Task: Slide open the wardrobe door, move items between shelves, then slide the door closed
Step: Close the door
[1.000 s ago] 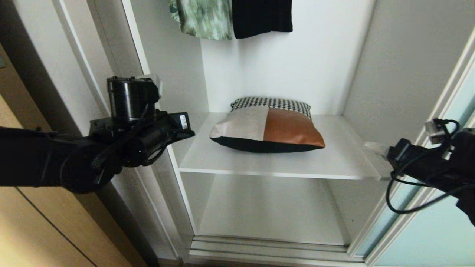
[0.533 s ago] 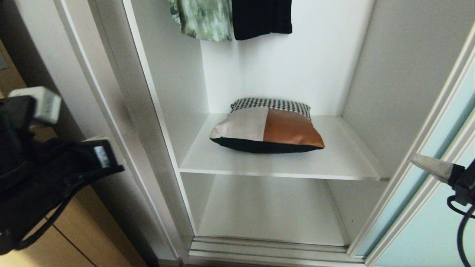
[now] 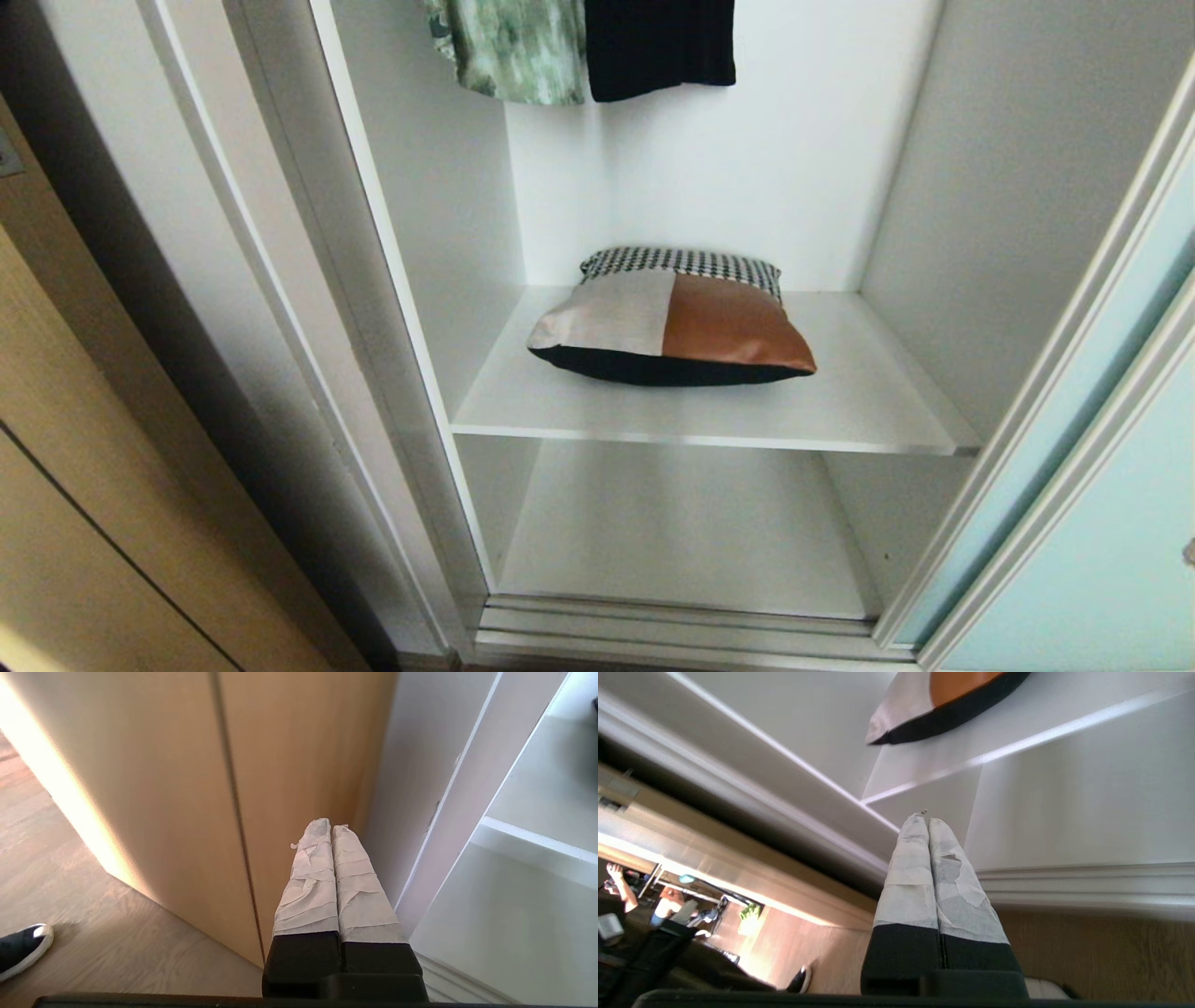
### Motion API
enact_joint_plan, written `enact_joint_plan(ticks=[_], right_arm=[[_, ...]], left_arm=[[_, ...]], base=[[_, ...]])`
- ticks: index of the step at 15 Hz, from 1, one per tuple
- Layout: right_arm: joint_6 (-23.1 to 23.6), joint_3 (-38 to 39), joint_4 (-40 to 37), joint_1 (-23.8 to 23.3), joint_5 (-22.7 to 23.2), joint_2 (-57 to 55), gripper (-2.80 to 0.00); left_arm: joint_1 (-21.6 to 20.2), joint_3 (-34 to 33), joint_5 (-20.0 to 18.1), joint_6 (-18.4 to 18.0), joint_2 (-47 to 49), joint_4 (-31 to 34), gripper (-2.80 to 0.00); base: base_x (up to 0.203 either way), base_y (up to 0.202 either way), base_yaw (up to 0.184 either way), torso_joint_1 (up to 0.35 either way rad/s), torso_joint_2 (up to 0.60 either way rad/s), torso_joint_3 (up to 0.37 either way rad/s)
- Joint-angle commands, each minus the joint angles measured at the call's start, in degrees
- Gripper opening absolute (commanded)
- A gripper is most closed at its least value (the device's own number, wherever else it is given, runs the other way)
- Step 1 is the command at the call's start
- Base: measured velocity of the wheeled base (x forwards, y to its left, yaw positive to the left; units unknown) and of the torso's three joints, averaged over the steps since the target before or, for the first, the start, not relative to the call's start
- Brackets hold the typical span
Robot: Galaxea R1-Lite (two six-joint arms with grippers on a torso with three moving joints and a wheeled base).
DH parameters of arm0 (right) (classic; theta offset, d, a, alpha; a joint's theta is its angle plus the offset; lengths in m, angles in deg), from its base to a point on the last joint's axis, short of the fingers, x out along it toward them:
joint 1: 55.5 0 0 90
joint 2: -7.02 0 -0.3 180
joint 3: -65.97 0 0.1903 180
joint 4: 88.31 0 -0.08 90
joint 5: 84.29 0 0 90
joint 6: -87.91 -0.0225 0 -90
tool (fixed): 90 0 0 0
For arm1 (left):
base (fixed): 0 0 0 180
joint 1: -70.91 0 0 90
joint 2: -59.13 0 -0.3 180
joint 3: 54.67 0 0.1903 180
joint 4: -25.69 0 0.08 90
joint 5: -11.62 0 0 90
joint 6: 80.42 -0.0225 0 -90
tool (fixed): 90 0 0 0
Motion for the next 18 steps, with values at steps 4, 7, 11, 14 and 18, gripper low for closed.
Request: enact_joint_plan(ticks=[4,7,11,14,18], right_arm=[[-0.70,-0.20,-7.41,0.27,1.43,12.16,-2.80],[-0.76,-1.71,-7.22,0.33,1.01,13.36,-2.80],[-0.68,-1.92,-8.24,0.33,1.13,16.12,-2.80],[-0.70,-2.54,-8.29,0.33,0.99,16.23,-2.80],[-0.78,-7.44,-8.37,0.24,-0.88,12.68,-2.80]], left_arm=[[-2.07,-5.22,-11.55,-4.83,-29.91,17.39,-2.80],[-2.23,-4.26,-26.28,-8.14,-35.95,34.22,-2.80],[-2.20,-4.37,-28.91,-8.22,-35.66,35.23,-2.80],[-2.18,-4.58,-27.85,-7.14,-35.66,34.34,-2.80],[-2.26,-4.58,-27.85,-7.14,-35.66,34.34,-2.80]], base=[[0.000,0.000,0.000,0.000,0.00,0.000],[0.000,0.000,0.000,0.000,0.00,0.000],[0.000,0.000,0.000,0.000,0.00,0.000],[0.000,0.000,0.000,0.000,0.00,0.000],[0.000,0.000,0.000,0.000,0.00,0.000]])
